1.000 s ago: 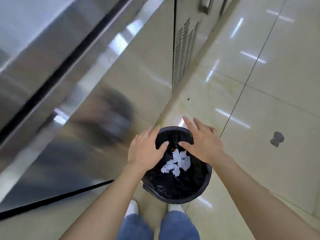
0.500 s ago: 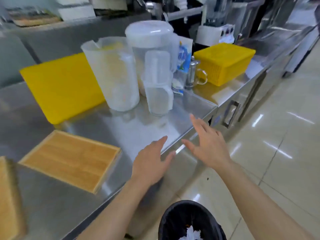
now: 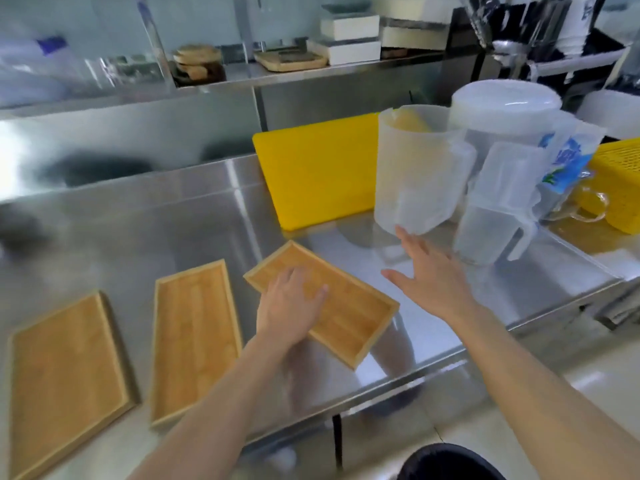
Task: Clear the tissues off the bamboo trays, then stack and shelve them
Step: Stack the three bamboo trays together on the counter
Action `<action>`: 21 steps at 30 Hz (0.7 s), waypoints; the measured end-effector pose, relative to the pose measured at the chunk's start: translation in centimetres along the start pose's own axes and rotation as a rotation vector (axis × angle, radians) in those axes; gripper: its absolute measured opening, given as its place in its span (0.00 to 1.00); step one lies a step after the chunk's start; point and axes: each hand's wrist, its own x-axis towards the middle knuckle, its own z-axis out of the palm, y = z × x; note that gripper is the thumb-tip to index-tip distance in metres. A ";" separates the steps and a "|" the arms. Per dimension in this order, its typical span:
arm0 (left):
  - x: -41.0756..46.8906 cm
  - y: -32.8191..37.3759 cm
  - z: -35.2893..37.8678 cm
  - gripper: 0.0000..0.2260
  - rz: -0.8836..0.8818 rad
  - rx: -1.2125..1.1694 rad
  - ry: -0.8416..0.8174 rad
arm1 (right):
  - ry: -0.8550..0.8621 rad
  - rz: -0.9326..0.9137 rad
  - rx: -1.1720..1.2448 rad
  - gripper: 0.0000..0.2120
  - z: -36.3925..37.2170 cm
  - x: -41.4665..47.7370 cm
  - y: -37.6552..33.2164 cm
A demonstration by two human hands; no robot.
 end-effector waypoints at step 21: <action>-2.5 1.6 4.4 0.32 -0.827 -1.271 -0.166 | -0.346 0.434 0.464 0.31 7.8 -2.3 -2.4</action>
